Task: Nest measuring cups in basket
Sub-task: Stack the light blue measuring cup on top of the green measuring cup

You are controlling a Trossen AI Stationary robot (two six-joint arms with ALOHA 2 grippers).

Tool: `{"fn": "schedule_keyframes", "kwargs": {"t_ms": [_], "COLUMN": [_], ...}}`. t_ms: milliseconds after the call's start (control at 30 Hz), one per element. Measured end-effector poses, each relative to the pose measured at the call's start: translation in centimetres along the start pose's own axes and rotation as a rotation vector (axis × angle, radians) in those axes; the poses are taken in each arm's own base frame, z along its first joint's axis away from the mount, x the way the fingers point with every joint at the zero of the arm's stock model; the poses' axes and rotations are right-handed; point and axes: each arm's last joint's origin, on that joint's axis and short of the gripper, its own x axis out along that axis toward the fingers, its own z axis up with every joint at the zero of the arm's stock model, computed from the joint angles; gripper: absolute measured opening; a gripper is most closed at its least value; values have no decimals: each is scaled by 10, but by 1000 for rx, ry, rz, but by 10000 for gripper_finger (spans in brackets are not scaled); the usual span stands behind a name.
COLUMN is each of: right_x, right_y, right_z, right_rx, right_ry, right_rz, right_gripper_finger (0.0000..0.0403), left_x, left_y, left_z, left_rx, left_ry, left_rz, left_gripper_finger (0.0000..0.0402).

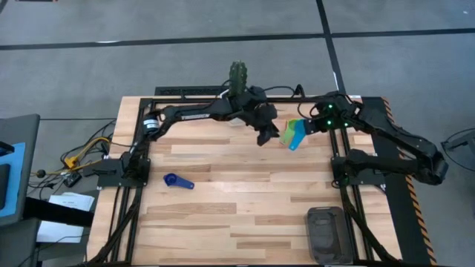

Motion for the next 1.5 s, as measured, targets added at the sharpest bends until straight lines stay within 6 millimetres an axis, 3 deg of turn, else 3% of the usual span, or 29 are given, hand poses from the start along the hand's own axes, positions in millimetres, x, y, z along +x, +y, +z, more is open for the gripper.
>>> {"fn": "schedule_keyframes", "kwargs": {"t_ms": [100, 267, 600, 1000, 1500], "right_x": [8, 39, 83, 101, 102], "right_y": [-5, -14, -31, -43, -44], "right_z": [5, 20, 32, 38, 37], "right_rx": [11, 36, 57, 122, 156], "right_ry": [10, 62, 169, 185, 184], "right_rz": [-64, -135, -229, -269, -298], "right_gripper_finger": [8, 13, 13, 23, 117], "left_x": [-14, -37, -70, -73, -73], "left_y": [-12, -31, -38, -39, -39], "left_z": [6, 20, 29, 26, 24], "left_rx": [97, 195, 180, 150, 132], "left_ry": [47, 62, 127, 165, 173], "left_rz": [104, 201, 372, 396, 396], "left_gripper_finger": [111, 111, 111, 111, 111]}}
